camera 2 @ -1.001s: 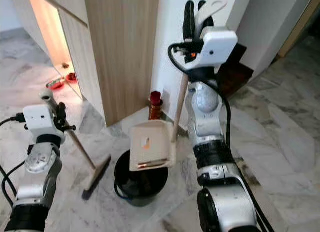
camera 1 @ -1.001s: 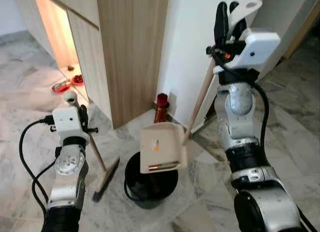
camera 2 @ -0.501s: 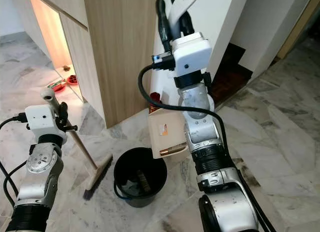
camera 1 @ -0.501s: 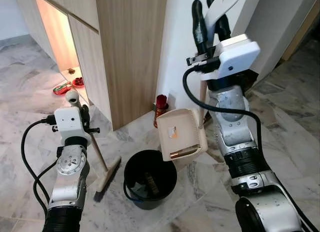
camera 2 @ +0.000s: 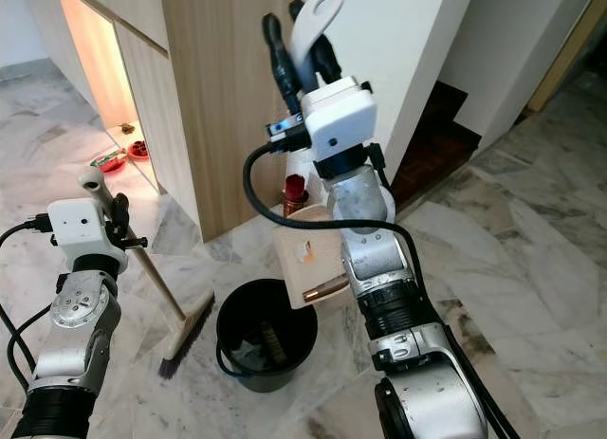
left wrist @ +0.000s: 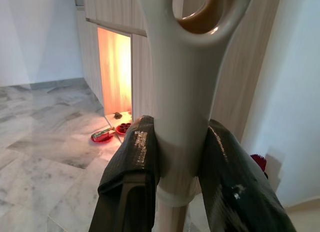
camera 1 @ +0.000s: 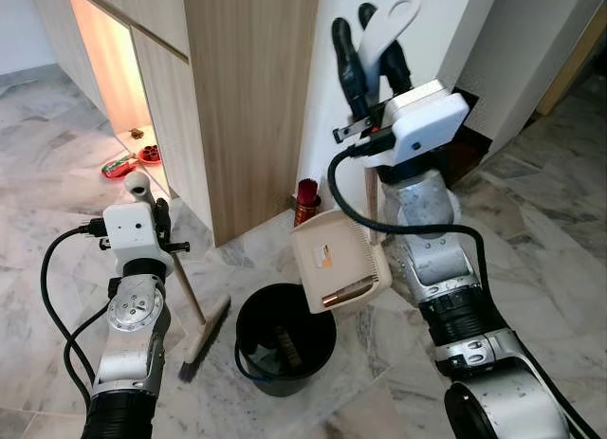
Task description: Sweep floor
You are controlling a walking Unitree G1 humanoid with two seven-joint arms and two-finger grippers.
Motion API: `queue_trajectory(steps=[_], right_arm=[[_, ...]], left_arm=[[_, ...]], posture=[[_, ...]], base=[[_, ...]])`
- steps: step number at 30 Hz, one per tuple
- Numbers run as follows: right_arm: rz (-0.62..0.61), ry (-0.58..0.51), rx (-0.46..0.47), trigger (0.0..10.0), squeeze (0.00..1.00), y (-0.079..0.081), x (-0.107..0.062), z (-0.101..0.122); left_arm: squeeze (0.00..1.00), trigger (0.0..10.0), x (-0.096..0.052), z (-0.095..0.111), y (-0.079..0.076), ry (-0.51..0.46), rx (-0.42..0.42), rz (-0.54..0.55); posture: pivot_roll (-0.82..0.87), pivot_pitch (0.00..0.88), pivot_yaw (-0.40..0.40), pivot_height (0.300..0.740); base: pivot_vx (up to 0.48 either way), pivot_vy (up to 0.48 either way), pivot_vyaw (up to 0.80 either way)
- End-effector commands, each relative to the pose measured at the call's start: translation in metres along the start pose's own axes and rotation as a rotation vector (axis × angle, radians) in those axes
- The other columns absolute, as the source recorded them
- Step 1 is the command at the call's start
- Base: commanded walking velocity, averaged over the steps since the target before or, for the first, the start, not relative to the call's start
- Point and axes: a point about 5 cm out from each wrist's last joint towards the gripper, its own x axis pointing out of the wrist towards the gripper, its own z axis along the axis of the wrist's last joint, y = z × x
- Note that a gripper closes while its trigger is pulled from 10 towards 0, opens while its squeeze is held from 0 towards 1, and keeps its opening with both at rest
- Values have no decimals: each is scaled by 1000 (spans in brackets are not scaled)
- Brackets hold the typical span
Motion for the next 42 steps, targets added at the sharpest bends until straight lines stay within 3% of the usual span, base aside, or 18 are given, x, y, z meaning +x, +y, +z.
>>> queue_trajectory(steps=[1,11,19,26,32,42], right_arm=[[75,-99,-57,10000,0,3,8,18],[138,-77,-60,10000,0,12,5,15],[6,-54,-22,10000,0,3,7,13],[-67,5,-65,10000,0,-2,7,6],[7,-31,-124,10000,0,4,8,11],[26,-18,-141,10000,0,7,7,9]], left_arm=[[0,10000,3,14,-3,-73,-16,-7],[0,10000,4,14,-4,-73,-19,-6],[0,10000,4,14,-4,-74,-18,-3],[0,10000,3,14,-3,-75,-17,-3],[0,10000,3,14,-4,-75,-18,-4],[0,10000,3,14,-4,-74,-20,-3]], posture=[[139,2,-109,740],[139,4,-112,740],[141,6,-115,740],[142,6,-117,740],[140,5,-118,740],[141,5,-120,740]], base=[[0,0,0],[0,0,0],[0,0,0],[0,0,0],[0,0,0],[0,0,0]])
